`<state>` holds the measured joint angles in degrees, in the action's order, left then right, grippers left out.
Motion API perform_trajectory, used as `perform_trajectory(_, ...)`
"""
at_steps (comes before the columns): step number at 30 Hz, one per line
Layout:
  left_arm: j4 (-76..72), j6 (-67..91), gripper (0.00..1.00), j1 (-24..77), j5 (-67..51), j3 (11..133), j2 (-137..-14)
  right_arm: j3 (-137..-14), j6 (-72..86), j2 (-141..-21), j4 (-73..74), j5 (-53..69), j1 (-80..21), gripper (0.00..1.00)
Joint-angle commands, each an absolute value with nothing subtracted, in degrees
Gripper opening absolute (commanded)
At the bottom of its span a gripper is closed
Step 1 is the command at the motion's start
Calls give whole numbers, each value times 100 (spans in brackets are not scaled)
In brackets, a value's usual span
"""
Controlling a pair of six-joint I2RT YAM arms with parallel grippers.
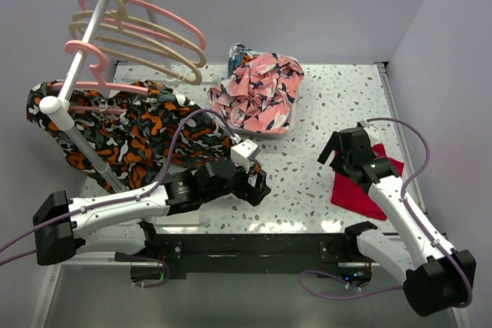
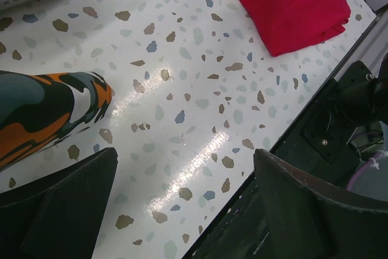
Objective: Place the shorts on the hanger
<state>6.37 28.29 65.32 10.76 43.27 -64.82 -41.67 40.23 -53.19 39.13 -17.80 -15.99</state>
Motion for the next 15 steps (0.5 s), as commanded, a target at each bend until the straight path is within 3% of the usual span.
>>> perform_trajectory(1, 316, 2760, 100, 6530, 1169, 4342, -6460, -4657, 3832, -5633, 3499, -1504, -1802, 98)
perform_trajectory(6, 334, 2628, 100, 6530, 1073, 4359, -6565, -5341, 3534, -6467, 2516, -837, -1811, 98)
perform_trajectory(15, 466, 2514, 100, 6530, 932, 4500, -6803, -7713, 3550, -9551, 977, 255, -1222, 96)
